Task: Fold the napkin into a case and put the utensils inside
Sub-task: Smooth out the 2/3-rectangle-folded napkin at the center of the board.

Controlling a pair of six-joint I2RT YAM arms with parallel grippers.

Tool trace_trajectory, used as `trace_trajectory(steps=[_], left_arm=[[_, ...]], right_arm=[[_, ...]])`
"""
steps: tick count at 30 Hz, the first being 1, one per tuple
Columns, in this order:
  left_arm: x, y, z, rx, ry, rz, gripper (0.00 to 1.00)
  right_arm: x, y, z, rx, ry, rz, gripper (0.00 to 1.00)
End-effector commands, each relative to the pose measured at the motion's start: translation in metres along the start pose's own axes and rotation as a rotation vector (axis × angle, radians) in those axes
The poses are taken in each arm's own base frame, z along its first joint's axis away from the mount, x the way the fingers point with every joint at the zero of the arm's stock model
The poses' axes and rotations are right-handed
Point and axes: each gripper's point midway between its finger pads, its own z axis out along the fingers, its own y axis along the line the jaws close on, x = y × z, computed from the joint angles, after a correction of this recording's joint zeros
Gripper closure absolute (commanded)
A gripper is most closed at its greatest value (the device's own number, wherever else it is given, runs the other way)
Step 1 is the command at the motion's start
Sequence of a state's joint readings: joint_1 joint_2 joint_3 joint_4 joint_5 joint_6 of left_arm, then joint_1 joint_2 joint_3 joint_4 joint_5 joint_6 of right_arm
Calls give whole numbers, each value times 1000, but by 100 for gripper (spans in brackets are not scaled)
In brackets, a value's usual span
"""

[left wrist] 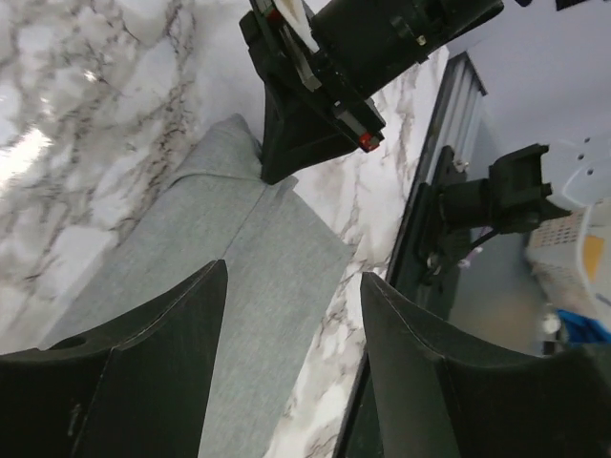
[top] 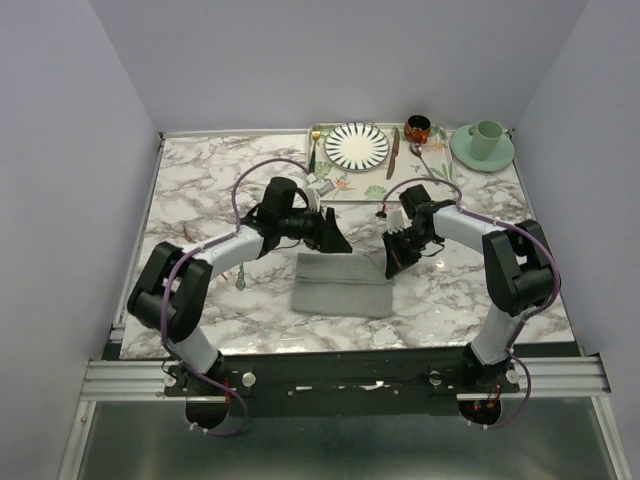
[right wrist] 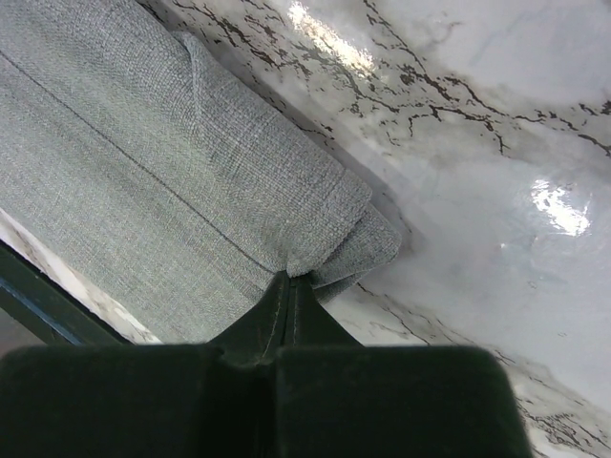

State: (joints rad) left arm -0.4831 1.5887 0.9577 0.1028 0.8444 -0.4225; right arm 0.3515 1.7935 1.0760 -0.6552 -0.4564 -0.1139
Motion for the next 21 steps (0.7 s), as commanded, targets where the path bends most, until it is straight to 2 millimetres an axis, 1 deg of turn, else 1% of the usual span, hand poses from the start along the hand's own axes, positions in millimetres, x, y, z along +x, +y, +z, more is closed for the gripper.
trace_trajectory(steps=[1,2,3,5,6,8,9,11,12,13,14,15,17,18,20,21], left_arm=[[-4,-4,31,118,-35,-202,33],[-2,3,36,110,-32,-227,33],[3,16,43,100,-27,-255,33],[12,31,49,75,-17,-308,33],[25,46,53,48,2,-356,33],[39,64,52,22,16,-422,33],[56,76,52,-5,42,-465,34],[71,89,49,-35,60,-484,34],[82,101,45,-66,77,-522,34],[85,105,43,-76,81,-523,34],[86,109,40,-80,81,-527,34],[82,113,35,-80,69,-523,34],[69,110,28,-57,45,-488,34],[53,97,22,-17,26,-428,34],[35,81,13,23,-1,-371,34],[24,62,4,62,-13,-325,34]], right_arm=[[15,-17,14,61,65,20,99],[14,-17,14,61,65,18,99],[14,-17,14,59,66,21,99],[14,-17,14,62,70,21,99],[14,-19,15,66,74,20,99],[15,-20,17,68,81,23,99],[16,-21,17,72,85,26,99],[15,-21,18,69,88,31,99],[15,-21,19,68,94,34,99],[16,-21,19,66,96,33,99],[16,-21,19,68,97,32,99],[16,-21,19,65,98,34,99],[16,-20,19,64,100,33,99],[16,-21,19,64,100,35,99],[16,-20,19,65,99,35,99],[16,-20,18,64,98,31,99]])
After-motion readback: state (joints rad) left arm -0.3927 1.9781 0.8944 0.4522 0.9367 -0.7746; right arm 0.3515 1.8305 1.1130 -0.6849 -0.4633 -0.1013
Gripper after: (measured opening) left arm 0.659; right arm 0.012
